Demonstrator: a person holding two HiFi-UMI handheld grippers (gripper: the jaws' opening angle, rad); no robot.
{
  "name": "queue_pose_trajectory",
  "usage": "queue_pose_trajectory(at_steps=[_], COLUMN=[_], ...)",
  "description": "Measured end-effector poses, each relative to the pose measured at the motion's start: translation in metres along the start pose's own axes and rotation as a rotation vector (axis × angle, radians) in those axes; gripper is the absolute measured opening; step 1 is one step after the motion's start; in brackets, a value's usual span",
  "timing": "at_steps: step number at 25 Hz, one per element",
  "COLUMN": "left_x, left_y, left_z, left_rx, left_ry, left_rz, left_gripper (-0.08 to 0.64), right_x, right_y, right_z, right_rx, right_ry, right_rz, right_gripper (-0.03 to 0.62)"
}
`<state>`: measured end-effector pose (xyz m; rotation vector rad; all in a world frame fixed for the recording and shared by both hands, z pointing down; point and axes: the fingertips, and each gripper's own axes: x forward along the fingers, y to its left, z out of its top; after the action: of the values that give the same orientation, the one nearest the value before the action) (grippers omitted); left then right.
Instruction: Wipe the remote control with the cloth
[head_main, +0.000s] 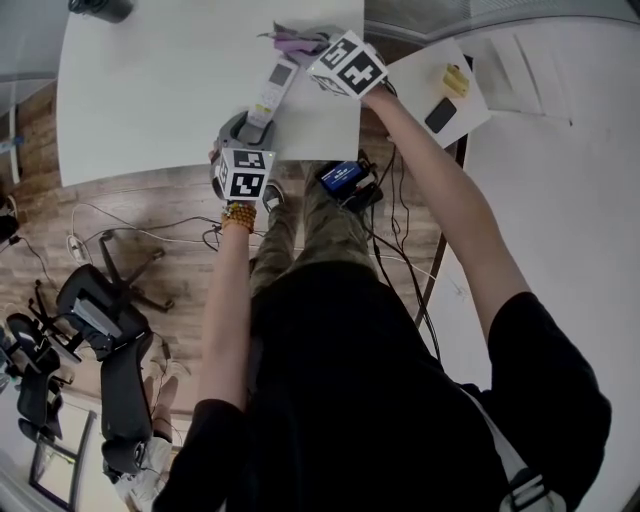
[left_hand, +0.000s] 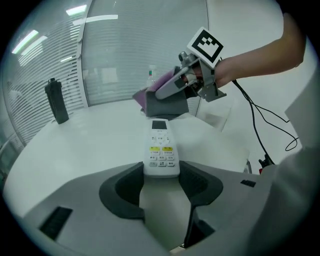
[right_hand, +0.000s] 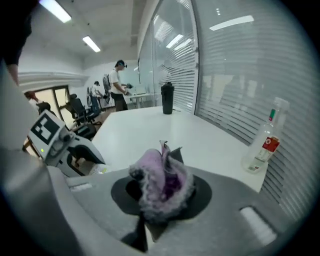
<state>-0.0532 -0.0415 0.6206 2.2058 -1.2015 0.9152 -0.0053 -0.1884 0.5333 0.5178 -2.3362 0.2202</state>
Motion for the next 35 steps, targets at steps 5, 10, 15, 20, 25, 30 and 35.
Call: queue_pose_trajectory(at_steps=[5, 10, 15, 20, 25, 30, 35], left_x=[-0.004, -0.003, 0.003, 0.001, 0.003, 0.003, 0.004], left_y=[-0.003, -0.003, -0.009, 0.000, -0.003, -0.005, -0.005], left_z=[0.000, -0.001, -0.001, -0.002, 0.003, 0.000, 0.000], left_rx=[-0.009, -0.008, -0.010, 0.003, -0.001, -0.005, -0.001], left_ry=[-0.006, -0.010, -0.005, 0.002, -0.002, 0.004, 0.002], left_rz=[-0.005, 0.000, -0.010, -0.011, -0.016, -0.012, -0.012], left_gripper=[0.229, 0.229, 0.229, 0.229, 0.229, 0.229, 0.229], right_x=[0.035, 0.045, 0.043, 0.048, 0.042, 0.041, 0.041], right_y=[0.048, 0.073, 0.092, 0.094, 0.089, 0.096, 0.094], right_z=[-0.028, -0.028, -0.030, -0.025, -0.028, -0.028, -0.029], right_rx=[-0.041, 0.030, 0.015, -0.006, 0.003, -0.006, -0.037], right_ry=[0.146, 0.156, 0.173, 0.189, 0.205, 0.207, 0.217], right_rz=[0.057, 0.105, 0.119, 0.123, 0.098, 0.122, 0.099], right_gripper=[0.057, 0.055, 0.055, 0.055, 0.055, 0.055, 0.055])
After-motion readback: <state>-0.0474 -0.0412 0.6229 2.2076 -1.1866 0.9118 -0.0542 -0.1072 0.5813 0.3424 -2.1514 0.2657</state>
